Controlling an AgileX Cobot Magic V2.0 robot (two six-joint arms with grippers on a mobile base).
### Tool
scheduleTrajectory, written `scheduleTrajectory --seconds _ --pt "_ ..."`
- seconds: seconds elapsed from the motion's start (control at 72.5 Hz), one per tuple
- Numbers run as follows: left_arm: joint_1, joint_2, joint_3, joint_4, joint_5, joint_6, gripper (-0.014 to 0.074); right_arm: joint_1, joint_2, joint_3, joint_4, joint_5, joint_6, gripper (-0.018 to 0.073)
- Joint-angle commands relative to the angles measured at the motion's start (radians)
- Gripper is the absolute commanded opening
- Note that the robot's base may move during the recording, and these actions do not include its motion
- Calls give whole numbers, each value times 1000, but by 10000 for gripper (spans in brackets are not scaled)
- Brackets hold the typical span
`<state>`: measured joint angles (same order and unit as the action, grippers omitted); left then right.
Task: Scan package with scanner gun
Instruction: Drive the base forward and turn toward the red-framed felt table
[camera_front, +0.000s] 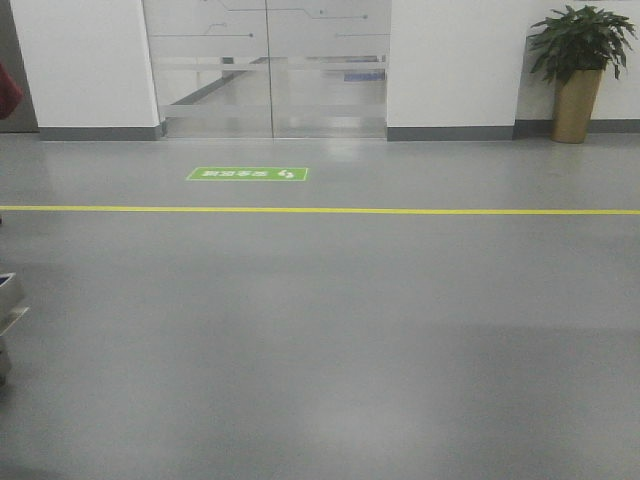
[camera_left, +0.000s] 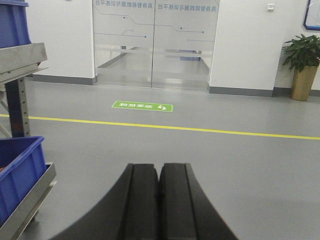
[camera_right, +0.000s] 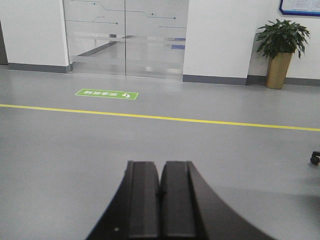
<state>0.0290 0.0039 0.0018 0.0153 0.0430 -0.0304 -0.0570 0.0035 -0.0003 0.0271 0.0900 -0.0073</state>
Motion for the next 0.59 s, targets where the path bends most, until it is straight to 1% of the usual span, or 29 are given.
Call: scheduleTrajectory --seconds 0.0,0.58 --pt "-8 -4 -2 -5 -15 -2 -94 -1 -3 0 3 -19 -4 -168" --pt "-5 -4 -2 -5 -15 -2 -94 -1 -3 0 3 -19 -4 -168"
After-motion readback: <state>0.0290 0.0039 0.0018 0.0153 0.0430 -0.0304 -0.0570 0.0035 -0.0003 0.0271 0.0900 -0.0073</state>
